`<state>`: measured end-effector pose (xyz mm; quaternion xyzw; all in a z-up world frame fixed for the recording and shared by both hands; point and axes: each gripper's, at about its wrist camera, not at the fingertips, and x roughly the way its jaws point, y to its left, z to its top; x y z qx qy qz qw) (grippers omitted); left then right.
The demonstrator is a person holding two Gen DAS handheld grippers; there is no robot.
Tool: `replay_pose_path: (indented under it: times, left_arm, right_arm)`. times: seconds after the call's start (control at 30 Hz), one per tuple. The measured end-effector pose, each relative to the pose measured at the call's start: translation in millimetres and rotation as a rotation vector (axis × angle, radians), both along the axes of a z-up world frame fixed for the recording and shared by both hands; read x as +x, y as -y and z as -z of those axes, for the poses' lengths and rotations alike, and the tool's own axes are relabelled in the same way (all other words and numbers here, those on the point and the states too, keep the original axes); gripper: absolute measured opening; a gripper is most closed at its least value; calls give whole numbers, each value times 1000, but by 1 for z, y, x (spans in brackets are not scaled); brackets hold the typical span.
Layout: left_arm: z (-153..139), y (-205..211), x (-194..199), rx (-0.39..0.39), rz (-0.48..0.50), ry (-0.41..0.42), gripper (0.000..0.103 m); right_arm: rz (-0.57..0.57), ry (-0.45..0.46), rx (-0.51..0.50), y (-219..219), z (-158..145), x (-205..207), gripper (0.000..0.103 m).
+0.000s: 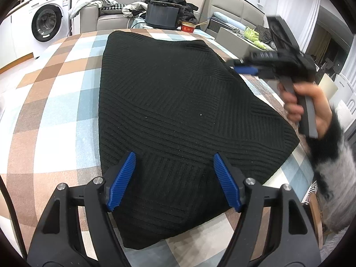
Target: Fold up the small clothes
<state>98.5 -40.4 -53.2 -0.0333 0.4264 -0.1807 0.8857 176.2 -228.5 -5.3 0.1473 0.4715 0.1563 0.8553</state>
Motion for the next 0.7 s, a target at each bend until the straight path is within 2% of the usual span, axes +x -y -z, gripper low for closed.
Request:
replay_pose_path:
  times: [0.1,0.13,0.17,0.2,0.27,0.33,0.4,0.43,0.57,0.7]
  left_arm:
    - [0,0,0,2,0,-1,71]
    - [0,0,0,1,1,-1,71]
    - [0,-1,0,0,0,-2,71]
    - [0,-1,1,0,0,-2,71]
    - [0,-1,1,2,2,1,71]
    - [1,-2,1,-2,4,3,71]
    - [1,-2,1,0,4,2,72]
    - [1,-2,0,1,4,2,72]
    - [1,-1,0,3,2,2,72]
    - [1,-1,0,3,3,3,72]
  right_arm:
    - [50,-14,-13,9,12,-3,42]
    - [52,-18,8,11,14,-2,33]
    - [41,-17,14,10,15,1,16]
    - [24,2,-8,5,14,3,7]
    - [5,77,-45,-3,2,-1,5]
    - [17,92,-84,-5,-1,2,5]
    - [33,20,-122,-2,11,11,7]
    - [46,-4,-123,1,13,14,15]
    - [88,50,-28,12,0,16,26]
    - [24,75,48,-4,-8,36,39]
